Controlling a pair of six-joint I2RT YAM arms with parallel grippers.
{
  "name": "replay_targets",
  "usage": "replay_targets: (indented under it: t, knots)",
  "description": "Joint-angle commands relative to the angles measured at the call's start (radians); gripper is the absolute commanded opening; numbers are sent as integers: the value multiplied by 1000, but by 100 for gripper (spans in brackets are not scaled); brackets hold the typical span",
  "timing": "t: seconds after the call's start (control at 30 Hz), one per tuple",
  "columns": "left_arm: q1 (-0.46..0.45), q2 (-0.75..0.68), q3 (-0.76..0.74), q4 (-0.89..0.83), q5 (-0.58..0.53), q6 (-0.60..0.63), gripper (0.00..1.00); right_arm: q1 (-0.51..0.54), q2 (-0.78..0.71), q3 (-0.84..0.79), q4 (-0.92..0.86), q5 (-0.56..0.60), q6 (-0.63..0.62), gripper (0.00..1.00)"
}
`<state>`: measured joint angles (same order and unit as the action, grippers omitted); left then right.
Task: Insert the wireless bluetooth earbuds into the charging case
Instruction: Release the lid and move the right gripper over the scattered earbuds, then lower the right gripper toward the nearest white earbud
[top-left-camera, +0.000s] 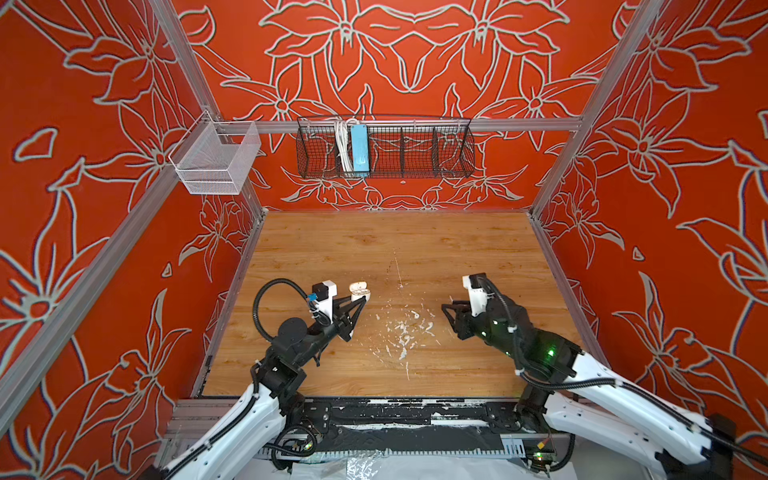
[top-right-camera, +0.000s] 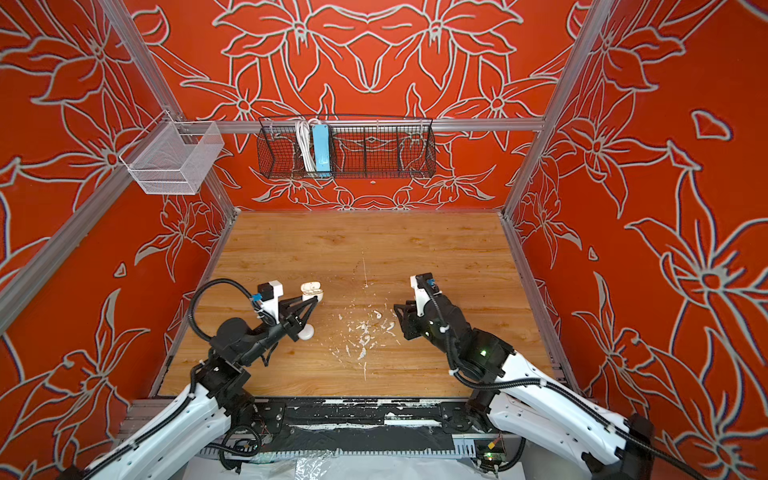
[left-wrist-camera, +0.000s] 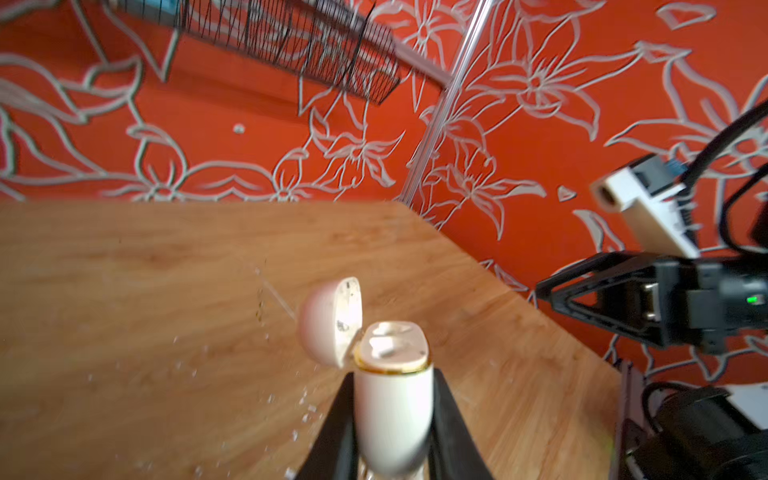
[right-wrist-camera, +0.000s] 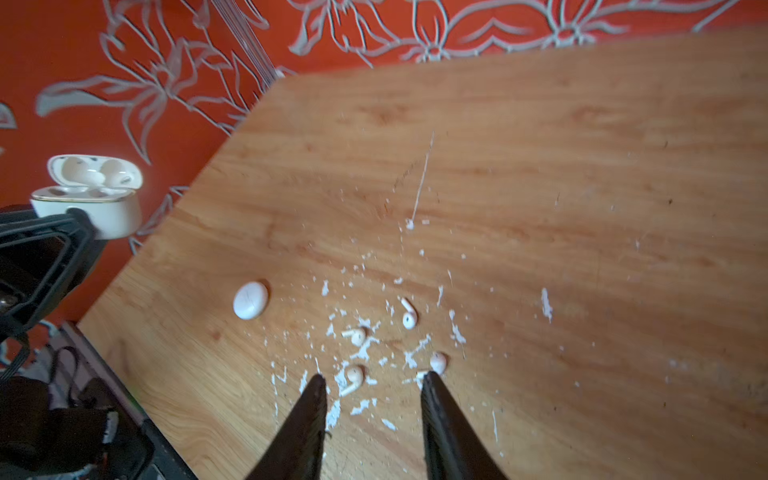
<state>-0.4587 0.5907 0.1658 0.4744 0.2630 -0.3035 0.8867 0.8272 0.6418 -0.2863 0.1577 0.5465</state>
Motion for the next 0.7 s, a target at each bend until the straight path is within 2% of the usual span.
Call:
replay_targets:
  t: [0.0, 0.2, 0.43, 0.67]
  knots:
    - [3, 53, -43, 252, 78, -6, 0, 81, 118, -36, -20, 58, 105, 40]
    - [2, 43, -48, 268, 97, 51, 0, 147, 364, -22, 95, 112, 185, 41]
    - [-1, 26, -48, 262, 109, 72, 0, 167, 693, 226, -40, 72, 179, 42]
    - [-3, 11, -32, 230, 132, 92, 0, 182, 826, 339, -94, 88, 160, 46]
